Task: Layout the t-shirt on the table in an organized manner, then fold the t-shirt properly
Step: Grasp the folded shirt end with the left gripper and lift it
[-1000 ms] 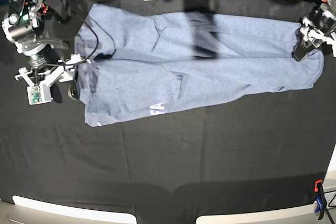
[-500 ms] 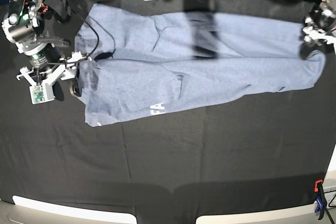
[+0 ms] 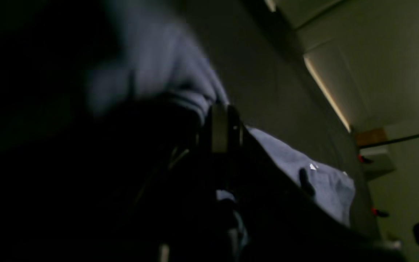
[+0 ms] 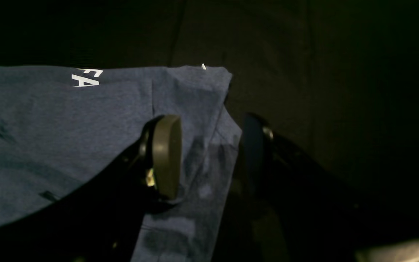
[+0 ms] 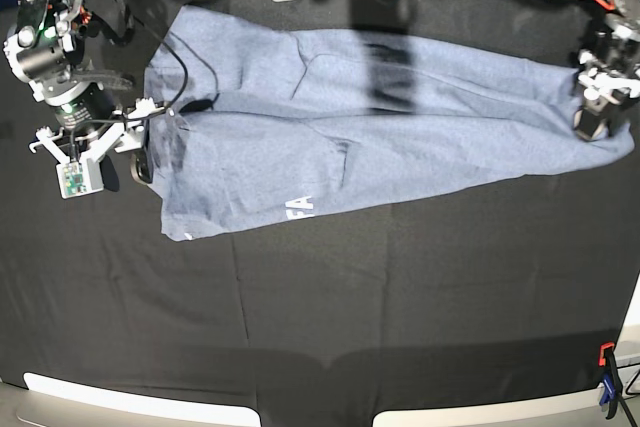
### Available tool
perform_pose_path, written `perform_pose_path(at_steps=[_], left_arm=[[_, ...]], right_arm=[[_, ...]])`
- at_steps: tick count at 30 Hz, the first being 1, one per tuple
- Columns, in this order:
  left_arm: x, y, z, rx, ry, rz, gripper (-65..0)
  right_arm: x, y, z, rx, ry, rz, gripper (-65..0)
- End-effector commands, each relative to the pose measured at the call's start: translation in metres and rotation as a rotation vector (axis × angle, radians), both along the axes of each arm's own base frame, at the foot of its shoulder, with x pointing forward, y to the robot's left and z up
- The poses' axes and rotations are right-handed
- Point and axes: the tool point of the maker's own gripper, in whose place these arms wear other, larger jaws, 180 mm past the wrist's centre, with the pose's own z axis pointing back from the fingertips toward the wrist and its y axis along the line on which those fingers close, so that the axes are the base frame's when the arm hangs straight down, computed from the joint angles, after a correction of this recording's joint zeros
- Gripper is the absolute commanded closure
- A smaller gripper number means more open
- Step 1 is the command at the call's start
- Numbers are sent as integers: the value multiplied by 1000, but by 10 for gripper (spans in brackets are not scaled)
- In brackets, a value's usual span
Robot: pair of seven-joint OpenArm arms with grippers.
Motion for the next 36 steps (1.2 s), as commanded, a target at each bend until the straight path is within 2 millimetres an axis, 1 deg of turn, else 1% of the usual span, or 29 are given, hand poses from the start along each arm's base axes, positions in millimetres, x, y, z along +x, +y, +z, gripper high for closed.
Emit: perform_pose_path(at_steps=[1, 3, 5, 8, 10, 13, 14, 16, 17, 18, 20, 22, 24, 26, 27, 31, 36], left_arm=[[5, 0, 19, 2, -63, -6, 0], [6, -11, 27, -36, -95, -23, 0], [9, -25, 30, -60, -110, -53, 0], [10, -44, 22, -58, -81, -112, 0], [10, -50, 14, -29, -49, -137, 0], [9, -50, 8, 8, -21, -145, 0], [8, -50, 5, 21, -10, -149, -28], [9, -48, 3, 42, -7, -139, -134], [10, -46, 3, 56, -10, -130, -160], [10, -44, 3, 71, -13, -120, -164], [12, -38, 2, 114, -18, -96, -164], [14, -28, -1, 134, -1, -42, -163], [15, -24, -1, 140, 2, -19, -159], [17, -24, -1, 147, 3, -22, -137], [19, -24, -2, 158, 7, -24, -116], [26, -17, -6, 147, 32, 16, 0], [34, -16, -10, 126, 37, 27, 0]], right_arm=[[4, 1, 13, -13, -48, 22, -271], [4, 1, 13, -12, -49, 22, -271], [4, 1, 13, -12, -49, 22, -271], [4, 1, 12, -14, -43, 22, -271], [3, 1, 12, -15, -38, 21, -271], [3, 1, 11, -15, -34, 20, -271], [3, 1, 11, -16, -34, 20, -271], [3, 1, 10, -17, -30, 19, -271], [2, 0, 10, -17, -28, 19, -271], [2, 0, 9, -17, -24, 18, -271], [2, 0, 9, -18, -20, 18, -271], [1, 0, 8, -20, -13, 16, -271], [1, 0, 8, -20, -13, 17, -271], [1, 0, 8, -20, -13, 17, -271], [1, 0, 8, -20, -13, 17, -271], [1, 0, 7, -20, -9, 16, -271], [1, -1, 7, -21, -7, 16, -271]])
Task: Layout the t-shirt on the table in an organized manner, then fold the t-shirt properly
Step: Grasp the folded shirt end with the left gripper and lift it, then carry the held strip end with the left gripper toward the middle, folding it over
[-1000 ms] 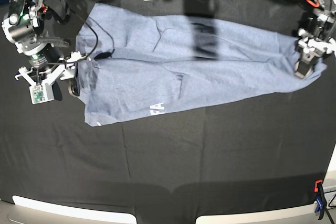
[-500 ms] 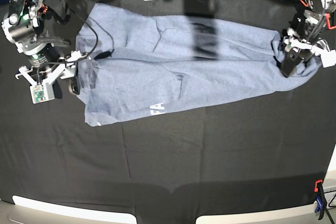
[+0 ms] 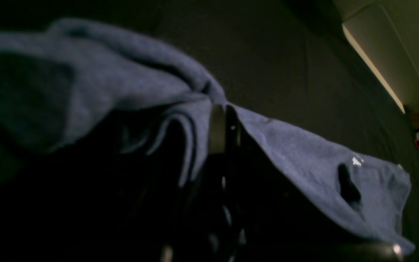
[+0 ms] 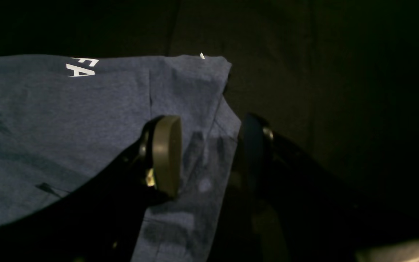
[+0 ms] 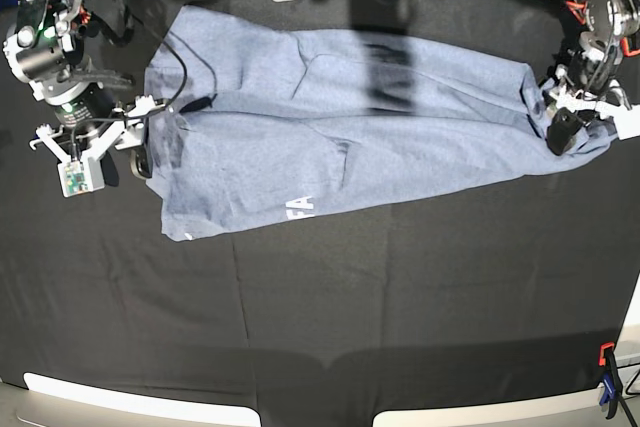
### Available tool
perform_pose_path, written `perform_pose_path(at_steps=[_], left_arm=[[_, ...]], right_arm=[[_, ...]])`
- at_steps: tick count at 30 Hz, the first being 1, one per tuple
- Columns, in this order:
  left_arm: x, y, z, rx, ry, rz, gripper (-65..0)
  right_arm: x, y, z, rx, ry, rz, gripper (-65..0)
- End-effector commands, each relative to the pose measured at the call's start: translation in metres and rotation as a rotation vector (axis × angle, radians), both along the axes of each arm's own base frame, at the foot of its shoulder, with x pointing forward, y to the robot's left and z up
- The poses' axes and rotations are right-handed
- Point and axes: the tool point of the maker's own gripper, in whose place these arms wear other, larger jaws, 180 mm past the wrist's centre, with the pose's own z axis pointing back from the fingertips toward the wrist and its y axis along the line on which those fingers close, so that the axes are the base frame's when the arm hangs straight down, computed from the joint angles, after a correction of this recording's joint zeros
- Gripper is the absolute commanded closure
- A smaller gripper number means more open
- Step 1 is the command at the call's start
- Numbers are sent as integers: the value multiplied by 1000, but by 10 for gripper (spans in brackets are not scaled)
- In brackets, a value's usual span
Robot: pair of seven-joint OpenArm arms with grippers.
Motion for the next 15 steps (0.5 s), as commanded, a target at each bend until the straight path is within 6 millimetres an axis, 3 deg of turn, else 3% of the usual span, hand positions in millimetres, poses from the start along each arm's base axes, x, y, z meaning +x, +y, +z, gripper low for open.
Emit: perform_pose_path(at_steps=[1, 6, 15], left_arm=[[8, 6, 12, 7, -47, 12, 0], [7, 4, 11, -12, -58, 2, 0], [-12, -29, 60, -118, -201, -140, 0]], right_arm=[[4, 1, 12, -13, -42, 20, -271], [4, 1, 12, -13, -43, 21, -271], [5, 2, 13, -8, -48, 23, -271]])
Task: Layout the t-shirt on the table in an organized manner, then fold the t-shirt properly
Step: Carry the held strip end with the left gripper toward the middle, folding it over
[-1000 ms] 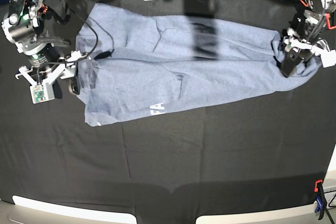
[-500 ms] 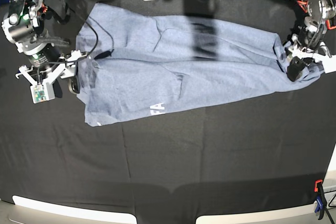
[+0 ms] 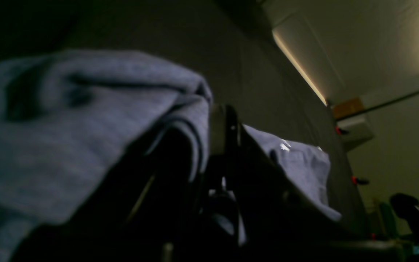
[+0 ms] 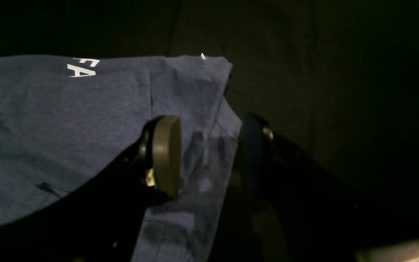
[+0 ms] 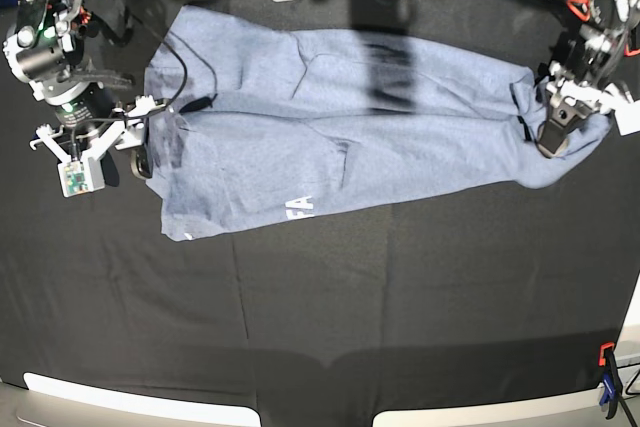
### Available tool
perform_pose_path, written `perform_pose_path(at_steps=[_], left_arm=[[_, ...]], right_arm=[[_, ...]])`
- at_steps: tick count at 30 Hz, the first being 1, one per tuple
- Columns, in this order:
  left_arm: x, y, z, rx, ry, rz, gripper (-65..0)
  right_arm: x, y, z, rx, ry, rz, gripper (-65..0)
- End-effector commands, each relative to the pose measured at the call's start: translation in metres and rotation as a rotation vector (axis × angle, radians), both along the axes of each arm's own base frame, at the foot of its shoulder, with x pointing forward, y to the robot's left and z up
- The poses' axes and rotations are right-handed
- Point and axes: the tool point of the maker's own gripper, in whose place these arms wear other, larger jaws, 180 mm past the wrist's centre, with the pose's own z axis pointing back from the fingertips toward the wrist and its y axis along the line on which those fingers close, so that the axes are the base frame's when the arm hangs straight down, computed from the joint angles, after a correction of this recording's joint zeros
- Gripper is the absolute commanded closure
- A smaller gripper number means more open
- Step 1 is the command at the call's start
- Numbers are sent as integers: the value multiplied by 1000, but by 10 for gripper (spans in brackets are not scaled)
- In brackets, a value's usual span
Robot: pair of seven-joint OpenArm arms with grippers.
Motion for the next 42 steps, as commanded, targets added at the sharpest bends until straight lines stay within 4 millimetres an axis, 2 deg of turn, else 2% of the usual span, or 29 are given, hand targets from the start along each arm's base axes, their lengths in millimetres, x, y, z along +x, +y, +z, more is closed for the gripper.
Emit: perform_pose_path(at_steps=[1, 4, 9, 12, 18, 20, 26, 29, 30, 33, 35, 37, 39, 42], left_arm=[[2, -1, 20, -1, -72, 3, 0], [-1, -23, 32, -1, -100, -40, 0], [-9, -96, 41, -41, -116, -235, 0], [-12, -135, 35, -24, -105, -336, 0], [-17, -199, 29, -4, -111, -441, 0], [-18, -217, 27, 39, -119, -470, 0], [-8, -246, 14, 188, -83, -496, 0], [-7, -268, 28, 159, -127, -559, -270], [-12, -282, 35, 130, -141, -620, -296], [-31, -319, 52, 126, -210, -833, -296], [-29, -327, 61, 129, -244, -874, -296], [-21, -323, 65, 140, -258, -864, -296], [-12, -312, 63, 155, -249, -829, -296], [5, -282, 59, 162, -226, -737, -295]], right_arm=[[5, 2, 13, -9, -48, 23, -271], [5, 2, 13, -8, -50, 23, -271], [4, 4, 13, -13, -51, 44, -271], [4, 4, 13, -13, -51, 44, -271], [4, 4, 13, -13, -51, 44, -271], [4, 4, 13, -13, -51, 43, -271], [4, 4, 13, -13, -51, 43, -271], [4, 4, 13, -13, -50, 43, -271], [4, 4, 13, -13, -50, 43, -271], [4, 4, 13, -13, -50, 43, -271], [4, 4, 12, -14, -44, 42, -271], [3, 4, 12, -16, -40, 42, -271], [3, 4, 11, -16, -39, 41, -271], [3, 4, 11, -15, -40, 41, -271]])
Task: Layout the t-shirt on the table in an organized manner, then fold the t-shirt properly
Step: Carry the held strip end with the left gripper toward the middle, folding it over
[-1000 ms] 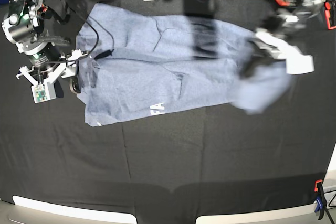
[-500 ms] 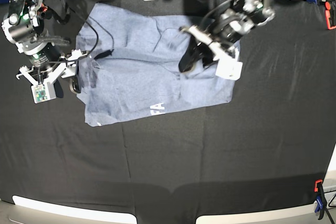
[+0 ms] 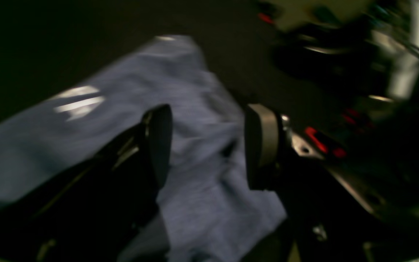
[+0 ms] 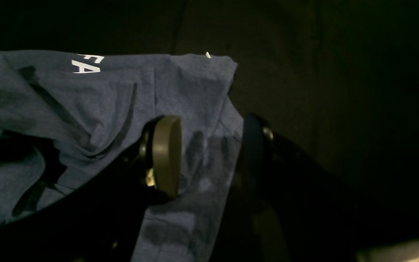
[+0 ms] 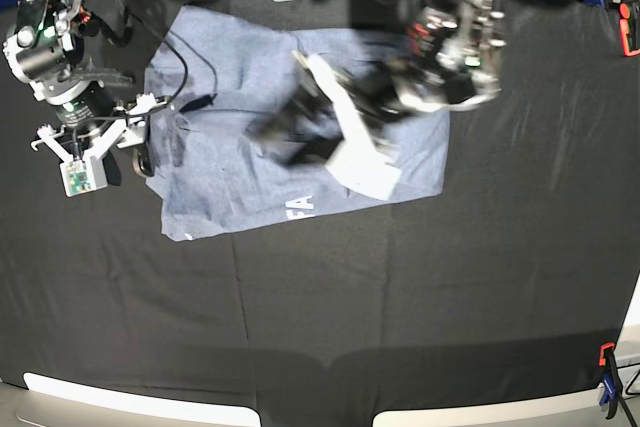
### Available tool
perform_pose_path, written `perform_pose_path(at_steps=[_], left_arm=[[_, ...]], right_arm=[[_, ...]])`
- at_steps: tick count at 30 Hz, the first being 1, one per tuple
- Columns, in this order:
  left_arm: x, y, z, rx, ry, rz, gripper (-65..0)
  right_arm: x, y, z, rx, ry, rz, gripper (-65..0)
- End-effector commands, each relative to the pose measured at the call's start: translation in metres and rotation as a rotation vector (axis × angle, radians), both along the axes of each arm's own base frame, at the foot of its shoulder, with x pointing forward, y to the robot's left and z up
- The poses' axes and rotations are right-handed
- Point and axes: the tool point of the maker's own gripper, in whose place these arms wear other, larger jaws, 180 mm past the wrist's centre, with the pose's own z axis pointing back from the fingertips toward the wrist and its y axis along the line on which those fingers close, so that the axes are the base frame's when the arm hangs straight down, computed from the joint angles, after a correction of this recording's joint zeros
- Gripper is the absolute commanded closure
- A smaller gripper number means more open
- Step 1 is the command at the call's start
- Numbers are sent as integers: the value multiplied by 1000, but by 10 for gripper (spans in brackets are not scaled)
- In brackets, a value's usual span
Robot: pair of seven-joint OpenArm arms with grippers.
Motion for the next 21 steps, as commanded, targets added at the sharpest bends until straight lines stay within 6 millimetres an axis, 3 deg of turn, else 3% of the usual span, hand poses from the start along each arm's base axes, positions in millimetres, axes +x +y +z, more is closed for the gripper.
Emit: perform_pose_path(at_steps=[1, 6, 8, 13, 17, 21], left_arm=[[7, 8, 17, -57, -33, 30, -295], [19, 63, -8, 44, 39, 135, -295], [16, 74, -16, 60, 61, 162, -294], [1, 56, -32, 59, 92, 136, -294], [8, 46, -58, 112, 146, 196, -294], [8, 24, -61, 124, 137, 139, -290]], right_arm=[[4, 1, 12, -11, -46, 20, -271], [5, 1, 13, -8, -51, 21, -271], [5, 3, 14, 2, -52, 24, -272], [5, 6, 14, 25, -54, 31, -271], [4, 6, 13, 23, -47, 29, -271], [4, 5, 13, 20, -46, 28, -271]])
